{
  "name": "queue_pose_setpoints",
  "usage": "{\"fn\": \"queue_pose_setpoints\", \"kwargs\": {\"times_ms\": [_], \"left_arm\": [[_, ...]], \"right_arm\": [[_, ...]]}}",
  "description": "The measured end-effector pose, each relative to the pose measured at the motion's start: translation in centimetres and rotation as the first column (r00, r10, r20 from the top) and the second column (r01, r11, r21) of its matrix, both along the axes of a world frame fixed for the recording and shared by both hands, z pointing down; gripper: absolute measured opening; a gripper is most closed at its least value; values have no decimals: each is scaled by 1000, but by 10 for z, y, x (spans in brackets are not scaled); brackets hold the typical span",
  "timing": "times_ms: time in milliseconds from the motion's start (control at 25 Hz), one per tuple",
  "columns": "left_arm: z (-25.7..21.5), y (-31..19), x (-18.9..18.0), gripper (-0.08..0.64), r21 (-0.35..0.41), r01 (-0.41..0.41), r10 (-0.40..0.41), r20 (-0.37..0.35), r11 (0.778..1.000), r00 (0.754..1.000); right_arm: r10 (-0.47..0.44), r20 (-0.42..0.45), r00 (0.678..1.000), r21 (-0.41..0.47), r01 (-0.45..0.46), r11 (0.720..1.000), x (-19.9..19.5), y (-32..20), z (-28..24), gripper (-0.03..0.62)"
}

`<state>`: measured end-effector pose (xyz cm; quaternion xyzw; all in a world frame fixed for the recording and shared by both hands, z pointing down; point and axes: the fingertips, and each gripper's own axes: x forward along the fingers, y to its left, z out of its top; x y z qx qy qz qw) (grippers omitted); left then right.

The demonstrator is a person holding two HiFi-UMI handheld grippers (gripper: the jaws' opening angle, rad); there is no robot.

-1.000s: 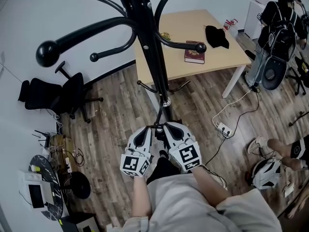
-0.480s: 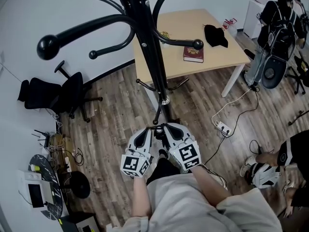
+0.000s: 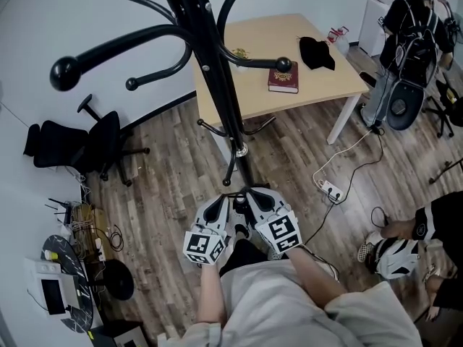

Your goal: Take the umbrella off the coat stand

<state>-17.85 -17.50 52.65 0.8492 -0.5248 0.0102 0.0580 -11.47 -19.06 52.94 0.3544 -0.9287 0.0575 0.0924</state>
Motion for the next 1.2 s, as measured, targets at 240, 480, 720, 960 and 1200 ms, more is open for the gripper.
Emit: {"fn": "queue_pose_setpoints", "kwargs": {"times_ms": [240, 480, 720, 960, 1200], "left_arm": [[12, 7, 11, 25, -28, -10, 10, -1, 1000, 1000], [16, 10, 22, 25, -49, -25, 25, 2, 999, 1000], [21, 13, 31, 25, -63, -38, 39, 1, 997, 999], [32, 12, 40, 25, -86, -52, 53, 2, 995, 999], [32, 10, 49, 25, -93, -67, 66, -13, 993, 998]], "right_arm": [[2, 2, 1000, -33, -2, 999, 9, 5, 11, 10], [6, 14, 1000, -63, -5, 998, 15, 10, 19, 11], [4, 33, 999, -89, -1, 996, 23, 14, 25, 11], [-19, 4, 1000, -109, 19, 994, 30, 16, 35, 11], [-20, -4, 1000, -118, 19, 993, 37, 15, 40, 11]]}}
